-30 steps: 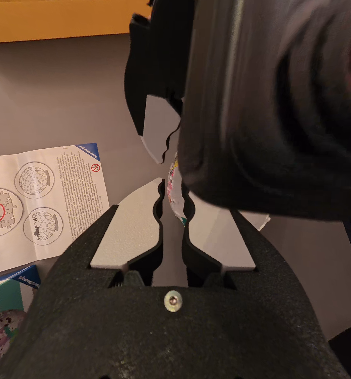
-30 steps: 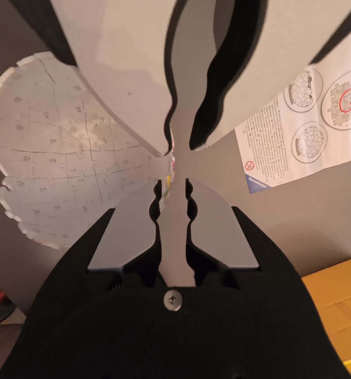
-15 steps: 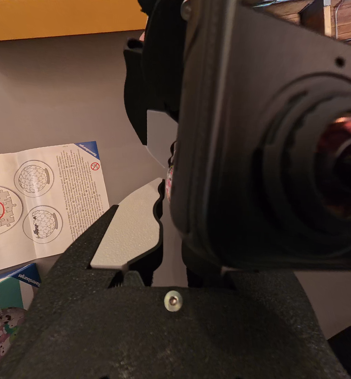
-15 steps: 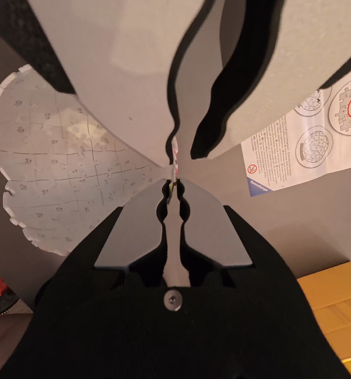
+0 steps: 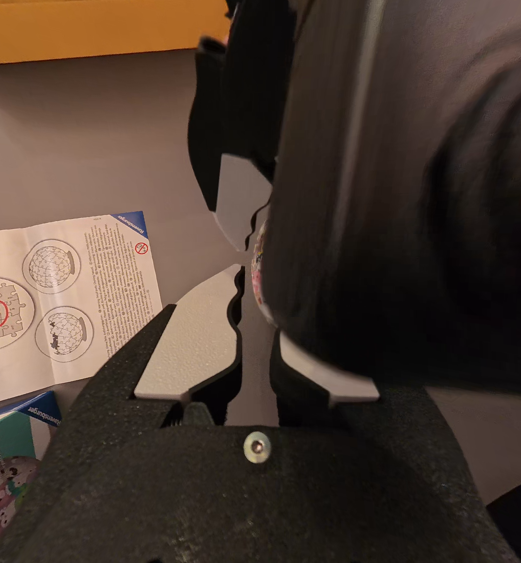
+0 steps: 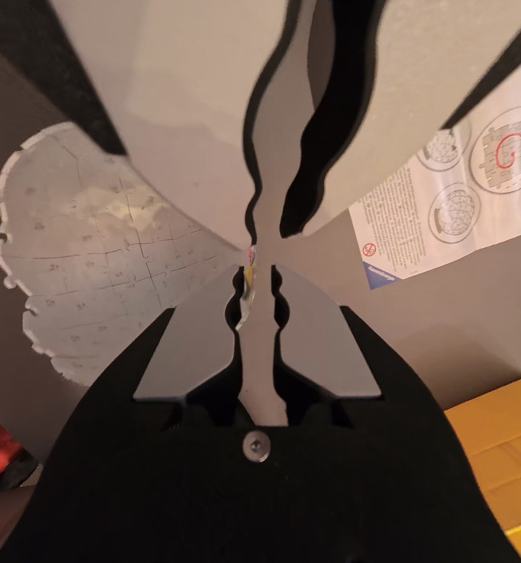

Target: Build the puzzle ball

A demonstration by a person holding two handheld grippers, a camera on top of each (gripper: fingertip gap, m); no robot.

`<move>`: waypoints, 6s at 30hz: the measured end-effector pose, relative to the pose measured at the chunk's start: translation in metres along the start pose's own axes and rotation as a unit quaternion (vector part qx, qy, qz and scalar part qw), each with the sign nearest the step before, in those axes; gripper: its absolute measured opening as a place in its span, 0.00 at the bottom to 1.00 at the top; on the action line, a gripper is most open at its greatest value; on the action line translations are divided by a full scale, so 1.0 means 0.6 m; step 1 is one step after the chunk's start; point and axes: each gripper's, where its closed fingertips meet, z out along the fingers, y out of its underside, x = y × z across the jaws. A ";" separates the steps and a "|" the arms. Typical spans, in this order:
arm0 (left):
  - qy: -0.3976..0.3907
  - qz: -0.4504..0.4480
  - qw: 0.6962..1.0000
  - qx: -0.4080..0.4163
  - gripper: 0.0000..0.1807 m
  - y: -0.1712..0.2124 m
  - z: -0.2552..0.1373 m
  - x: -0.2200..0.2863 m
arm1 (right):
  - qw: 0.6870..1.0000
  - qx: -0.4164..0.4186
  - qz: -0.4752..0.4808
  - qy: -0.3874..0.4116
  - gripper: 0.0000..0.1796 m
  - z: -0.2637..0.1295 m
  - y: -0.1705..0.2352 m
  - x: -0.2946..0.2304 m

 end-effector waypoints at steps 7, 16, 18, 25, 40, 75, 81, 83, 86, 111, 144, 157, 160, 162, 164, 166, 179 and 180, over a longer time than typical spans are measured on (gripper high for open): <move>-0.014 -0.017 0.999 0.032 0.09 0.003 -0.024 -0.012 | 0.991 0.127 -0.034 -0.004 0.15 -0.051 -0.040 0.002; -0.041 -0.069 0.993 0.081 0.09 0.047 -0.080 -0.037 | 0.981 0.064 -0.180 -0.042 0.16 -0.010 -0.054 -0.008; -0.045 -0.077 0.992 0.085 0.09 0.057 -0.089 -0.039 | 0.980 0.037 -0.193 -0.034 0.14 0.000 -0.052 -0.006; -0.043 -0.077 0.993 0.077 0.08 0.067 -0.093 -0.034 | 0.980 -0.001 -0.200 -0.027 0.08 0.016 -0.051 -0.005; -0.035 -0.073 0.994 0.068 0.08 0.067 -0.087 -0.022 | 0.981 0.006 -0.192 -0.017 0.02 0.013 -0.057 -0.012; 0.230 -0.145 0.953 0.133 0.26 -0.027 0.033 -0.008 | 0.984 0.095 -0.054 0.142 0.31 -0.021 -0.006 0.019; 0.228 -0.147 0.952 0.145 0.26 -0.019 0.021 -0.005 | 0.986 0.116 -0.073 0.097 0.23 -0.026 -0.018 0.016; 0.215 -0.145 0.952 0.164 0.28 -0.020 0.009 -0.004 | 0.987 0.132 -0.062 0.071 0.23 -0.030 -0.025 0.016; 0.198 -0.132 0.947 0.217 0.29 -0.025 -0.022 0.006 | 0.983 0.177 -0.048 0.024 0.18 -0.048 -0.037 0.004; 0.094 -0.013 0.881 0.464 0.22 -0.113 -0.233 0.046 | 0.982 -0.129 -0.133 0.022 0.10 0.014 -0.002 0.006; 0.089 0.003 0.882 0.462 0.16 -0.109 -0.229 0.051 | 0.991 -0.119 -0.054 -0.004 0.02 0.011 -0.008 0.003; 0.095 0.004 0.874 0.477 0.15 -0.114 -0.236 0.056 | 0.995 -0.068 -0.075 0.002 0.11 -0.034 -0.020 0.008; 0.096 0.008 0.869 0.486 0.15 -0.113 -0.246 0.059 | 0.995 -0.067 -0.079 -0.013 0.11 -0.037 -0.014 0.004; 0.096 0.009 0.867 0.489 0.15 -0.113 -0.253 0.061 | 0.994 -0.066 -0.084 -0.001 0.12 -0.032 -0.012 0.009; 0.090 0.013 0.865 0.493 0.15 -0.113 -0.261 0.064 | 0.994 -0.066 -0.087 -0.001 0.13 -0.027 -0.009 0.008; 0.084 0.016 0.864 0.497 0.15 -0.113 -0.268 0.066 | 0.994 -0.060 -0.087 0.004 0.14 -0.023 -0.011 0.010; 0.087 0.013 0.865 0.493 0.15 -0.112 -0.262 0.065 | 0.990 -0.092 -0.106 0.029 0.03 0.005 -0.009 0.009; 0.088 0.013 0.865 0.494 0.15 -0.111 -0.262 0.065 | 0.989 -0.094 -0.107 0.033 0.03 0.006 -0.009 0.010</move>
